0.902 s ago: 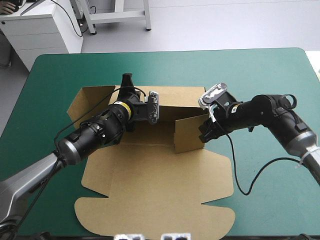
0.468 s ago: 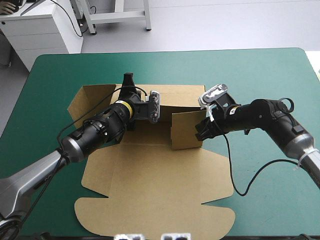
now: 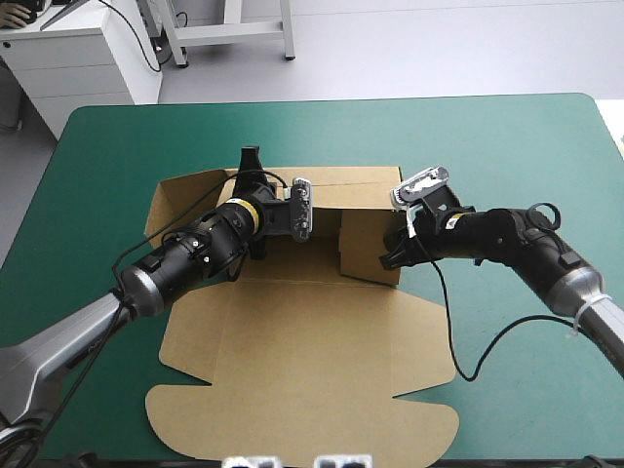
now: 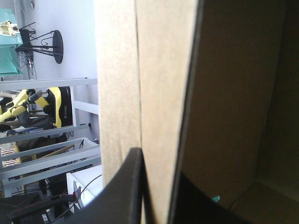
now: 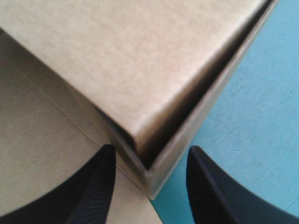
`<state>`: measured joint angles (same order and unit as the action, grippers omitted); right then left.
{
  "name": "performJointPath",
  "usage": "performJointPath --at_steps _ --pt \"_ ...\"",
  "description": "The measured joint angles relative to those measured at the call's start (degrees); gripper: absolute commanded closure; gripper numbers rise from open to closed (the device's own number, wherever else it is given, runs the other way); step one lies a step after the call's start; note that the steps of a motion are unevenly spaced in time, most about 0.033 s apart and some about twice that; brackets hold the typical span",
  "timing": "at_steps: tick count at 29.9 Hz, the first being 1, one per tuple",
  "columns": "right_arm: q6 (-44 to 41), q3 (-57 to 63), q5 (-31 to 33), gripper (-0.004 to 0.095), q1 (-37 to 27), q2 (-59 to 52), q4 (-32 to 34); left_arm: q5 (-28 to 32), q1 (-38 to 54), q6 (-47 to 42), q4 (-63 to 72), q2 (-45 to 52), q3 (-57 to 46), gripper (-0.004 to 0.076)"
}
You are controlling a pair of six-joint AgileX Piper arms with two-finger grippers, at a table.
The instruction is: Fold the box
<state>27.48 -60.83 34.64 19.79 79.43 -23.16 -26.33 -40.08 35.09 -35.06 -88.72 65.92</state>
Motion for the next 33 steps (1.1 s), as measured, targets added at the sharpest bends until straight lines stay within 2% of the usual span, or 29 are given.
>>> performJointPath --at_steps 4,7,12,17,22,27,29,31,33 --pt "0.0 2.2 -2.5 0.0484 0.3 0.9 -2.4 0.2 0.1 0.1 0.9 0.0 0.0 0.0733" --pt "0.9 3.4 -6.5 0.0511 2.0 1.0 -2.5 0.2 0.1 0.1 1.2 0.0 0.0 0.0733" --pt "1.4 4.3 -12.3 0.0515 5.2 1.7 0.7 0.2 0.1 0.0 1.3 0.0 0.0 0.0733" --pt "1.3 4.4 -16.0 0.0564 5.3 3.8 3.4 0.2 0.1 -0.3 1.6 0.0 0.0 0.0732" --pt "1.1 4.4 -21.0 0.0582 5.3 5.7 3.9 0.2 0.1 -0.7 1.7 0.0 0.0 0.0732" --pt "1.9 4.4 -22.4 0.0583 5.3 6.2 3.2 0.0 0.1 -1.1 1.7 0.0 0.0 0.0733" --pt "2.0 4.4 -22.4 0.0627 5.3 6.2 3.1 0.0 0.1 -1.1 1.7 0.0 0.0 0.0733" --pt "2.0 4.4 -22.8 0.0718 5.3 6.2 2.0 0.0 0.1 -1.1 1.7 0.0 0.0 0.0733" --pt "2.0 4.4 -23.2 0.0868 5.3 6.4 1.3 0.0 0.1 -1.1 1.7 0.0 0.0 0.0732"
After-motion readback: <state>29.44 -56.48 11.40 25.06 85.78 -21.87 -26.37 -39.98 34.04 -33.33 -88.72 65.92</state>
